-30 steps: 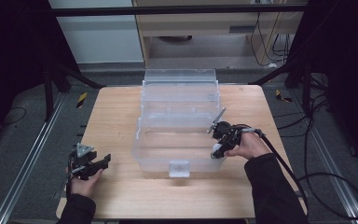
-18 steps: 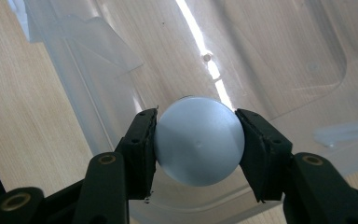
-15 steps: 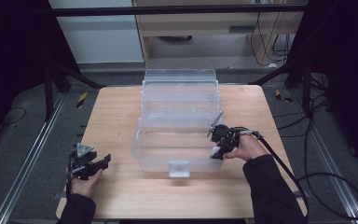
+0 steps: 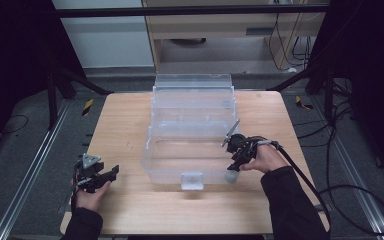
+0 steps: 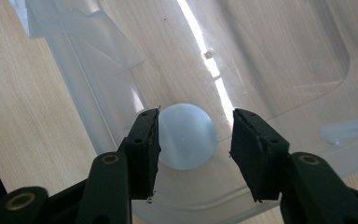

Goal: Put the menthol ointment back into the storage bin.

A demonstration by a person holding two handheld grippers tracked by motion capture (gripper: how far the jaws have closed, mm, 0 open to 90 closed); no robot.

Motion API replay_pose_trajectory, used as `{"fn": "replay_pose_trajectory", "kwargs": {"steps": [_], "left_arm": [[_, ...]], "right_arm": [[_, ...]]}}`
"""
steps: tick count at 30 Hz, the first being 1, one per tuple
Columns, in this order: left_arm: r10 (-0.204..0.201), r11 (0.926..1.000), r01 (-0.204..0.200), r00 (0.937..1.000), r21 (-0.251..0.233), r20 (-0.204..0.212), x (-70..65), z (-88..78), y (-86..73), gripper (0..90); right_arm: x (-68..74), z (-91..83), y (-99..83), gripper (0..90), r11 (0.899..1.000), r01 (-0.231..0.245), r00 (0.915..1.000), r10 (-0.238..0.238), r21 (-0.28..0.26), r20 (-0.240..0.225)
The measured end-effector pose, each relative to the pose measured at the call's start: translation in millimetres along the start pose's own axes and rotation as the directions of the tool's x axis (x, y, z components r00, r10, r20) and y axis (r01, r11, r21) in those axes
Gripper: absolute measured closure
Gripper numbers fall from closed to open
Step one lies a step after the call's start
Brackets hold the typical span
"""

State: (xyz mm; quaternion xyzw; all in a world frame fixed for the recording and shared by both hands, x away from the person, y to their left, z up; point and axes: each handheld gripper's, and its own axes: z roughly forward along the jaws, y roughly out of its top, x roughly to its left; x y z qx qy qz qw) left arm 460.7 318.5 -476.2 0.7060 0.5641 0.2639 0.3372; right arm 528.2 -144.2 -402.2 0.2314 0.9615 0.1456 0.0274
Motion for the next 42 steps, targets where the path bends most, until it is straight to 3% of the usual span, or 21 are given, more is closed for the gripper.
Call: {"fn": "replay_pose_trajectory", "kwargs": {"steps": [3,9,12,14,16,19,20,21,22,23,24,25,28,29,30,31,34,35,37,40,42], "left_arm": [[-0.001,1.0,0.001,1.0,-0.001,0.0,0.2,-0.2,-0.1,38.2],[-0.001,1.0,0.001,1.0,-0.002,0.001,-0.1,-0.8,0.0,38.1],[-0.001,1.0,0.001,1.0,-0.003,0.002,-0.5,-0.8,0.0,38.0],[-0.002,1.0,0.002,1.0,-0.003,0.002,-0.5,-0.9,0.0,37.9],[-0.003,1.0,0.003,1.0,-0.003,0.002,-0.5,-1.0,-0.1,37.8],[-0.004,1.0,0.004,1.0,-0.005,0.003,-0.5,-1.3,-0.2,37.4],[-0.004,1.0,0.004,1.0,-0.005,0.003,-0.5,-1.3,-0.2,37.3],[-0.003,1.0,0.003,1.0,-0.006,0.003,-0.4,-1.3,-0.2,36.9],[-0.004,1.0,0.004,1.0,-0.005,0.004,-0.5,-1.2,-0.3,36.7],[-0.004,1.0,0.004,1.0,-0.005,0.004,-0.5,-1.2,-0.3,36.5],[-0.003,1.0,0.003,1.0,-0.005,0.004,-0.7,-0.9,-0.4,36.5],[-0.001,1.0,0.001,1.0,-0.003,0.004,-1.0,-0.6,-0.5,36.1],[0.001,1.0,-0.001,1.0,-0.003,0.004,-1.2,-0.4,-0.6,35.6],[0.002,1.0,-0.002,1.0,-0.003,0.003,-1.1,-0.3,-0.7,35.4],[0.002,1.0,-0.002,1.0,-0.003,0.003,-1.1,-0.3,-0.7,35.1],[0.001,1.0,-0.001,1.0,-0.001,0.003,-1.0,0.1,-0.9,34.9],[0.004,1.0,-0.004,1.0,0.0,0.002,-1.0,1.0,-1.2,34.0],[0.005,1.0,-0.005,1.0,0.0,0.002,-1.0,1.4,-1.4,33.7],[0.007,1.0,-0.007,1.0,0.003,0.004,-1.2,2.6,-2.1,32.6],[0.012,0.9999,-0.012,0.9999,0.011,0.002,-1.3,4.8,-3.0,30.4],[0.016,0.9998,-0.016,0.9999,0.015,0.002,-1.0,5.6,-3.6,29.5]], "right_arm": [[0.7,-3.8,-1.0,49.4,1.0,-0.006,0.9999,0.006,-0.023,0.008],[5.3,-22.6,-10.4,44.0,0.991,-0.044,0.9984,0.048,-0.124,0.029],[7.4,-34.3,-19.9,39.8,0.978,-0.068,0.9952,0.081,-0.197,0.056],[7.8,-41.9,-28.0,38.9,0.963,-0.095,0.9901,0.117,-0.252,0.077],[7.0,-48.0,-37.0,38.5,0.939,-0.126,0.981,0.166,-0.32,0.1],[6.1,-54.8,-54.4,34.6,0.89,-0.186,0.9631,0.249,-0.416,0.103],[6.1,-54.8,-54.4,34.6,0.89,-0.186,0.9631,0.249,-0.416,0.103],[5.6,-56.1,-66.5,30.3,0.856,-0.201,0.9524,0.284,-0.477,0.11],[5.5,-56.1,-71.0,29.9,0.843,-0.213,0.9464,0.303,-0.494,0.11],[5.5,-56.1,-71.0,29.9,0.843,-0.213,0.9464,0.303,-0.494,0.11],[4.9,-55.6,-77.2,29.7,0.827,-0.22,0.9401,0.321,-0.518,0.114],[3.9,-52.1,-91.7,27.0,0.789,-0.248,0.9221,0.37,-0.562,0.114],[3.1,-46.5,-104.8,26.0,0.761,-0.28,0.9067,0.41,-0.585,0.099],[2.6,-42.7,-110.9,25.4,0.746,-0.29,0.8996,0.426,-0.599,0.095],[2.6,-42.7,-110.9,25.4,0.746,-0.29,0.8996,0.426,-0.599,0.095],[2.1,-36.1,-120.3,24.9,0.728,-0.312,0.8892,0.45,-0.611,0.082],[0.2,-24.5,-133.8,23.0,0.692,-0.353,0.8665,0.496,-0.63,0.059],[-0.2,-20.9,-138.0,22.8,0.686,-0.378,0.8572,0.513,-0.621,0.045],[-1.3,-14.3,-146.2,22.2,0.681,-0.382,0.848,0.527,-0.625,0.057],[-2.4,-2.5,-159.9,20.7,0.679,-0.409,0.8315,0.553,-0.61,0.057],[-2.6,2.8,-167.1,20.6,0.683,-0.418,0.8279,0.558,-0.599,0.059]]}}
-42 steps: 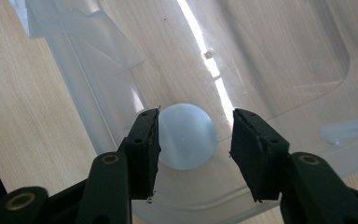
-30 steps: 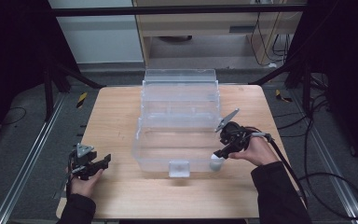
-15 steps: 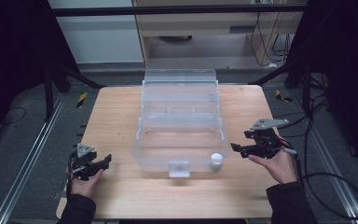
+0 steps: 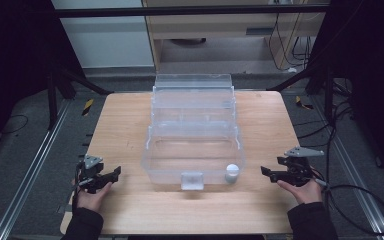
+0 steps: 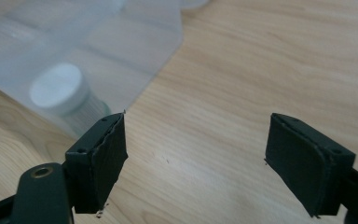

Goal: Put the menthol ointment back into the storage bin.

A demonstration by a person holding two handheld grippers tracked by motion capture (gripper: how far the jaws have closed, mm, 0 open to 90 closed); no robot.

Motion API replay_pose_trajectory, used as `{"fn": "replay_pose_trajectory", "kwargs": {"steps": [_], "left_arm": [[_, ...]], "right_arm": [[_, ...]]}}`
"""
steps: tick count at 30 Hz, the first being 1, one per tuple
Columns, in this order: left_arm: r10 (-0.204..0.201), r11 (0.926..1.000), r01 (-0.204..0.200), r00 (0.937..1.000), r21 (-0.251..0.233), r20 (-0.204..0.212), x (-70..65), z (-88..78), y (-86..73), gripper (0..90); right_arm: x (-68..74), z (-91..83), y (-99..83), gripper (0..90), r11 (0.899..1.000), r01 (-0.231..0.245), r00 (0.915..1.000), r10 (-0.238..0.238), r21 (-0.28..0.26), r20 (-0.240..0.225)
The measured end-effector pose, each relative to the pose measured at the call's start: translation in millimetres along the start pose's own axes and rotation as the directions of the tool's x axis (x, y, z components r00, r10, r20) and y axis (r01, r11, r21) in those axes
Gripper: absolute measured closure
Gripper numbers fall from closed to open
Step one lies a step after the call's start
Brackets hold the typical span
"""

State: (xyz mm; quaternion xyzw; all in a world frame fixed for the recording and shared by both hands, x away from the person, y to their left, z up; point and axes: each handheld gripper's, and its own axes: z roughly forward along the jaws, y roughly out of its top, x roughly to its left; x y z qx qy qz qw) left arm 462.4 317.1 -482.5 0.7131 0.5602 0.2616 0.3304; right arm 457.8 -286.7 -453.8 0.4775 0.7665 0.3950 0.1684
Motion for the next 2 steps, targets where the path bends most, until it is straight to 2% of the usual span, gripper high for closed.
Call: {"fn": "replay_pose_trajectory", "kwargs": {"steps": [1,2], "left_arm": [[0.0,1.0,0.0,1.0,0.0,0.0,0.0,0.0,0.0,29.1],[0.001,1.0,-0.001,1.0,0.001,-0.001,0.2,0.3,-0.3,28.6]], "right_arm": [[0.0,0.0,0.0,20.6,1.0,0.0,1.0,0.0,0.0,0.0],[-4.5,0.3,-7.7,20.0,1.0,-0.006,0.9998,0.006,0.001,0.019]]}}
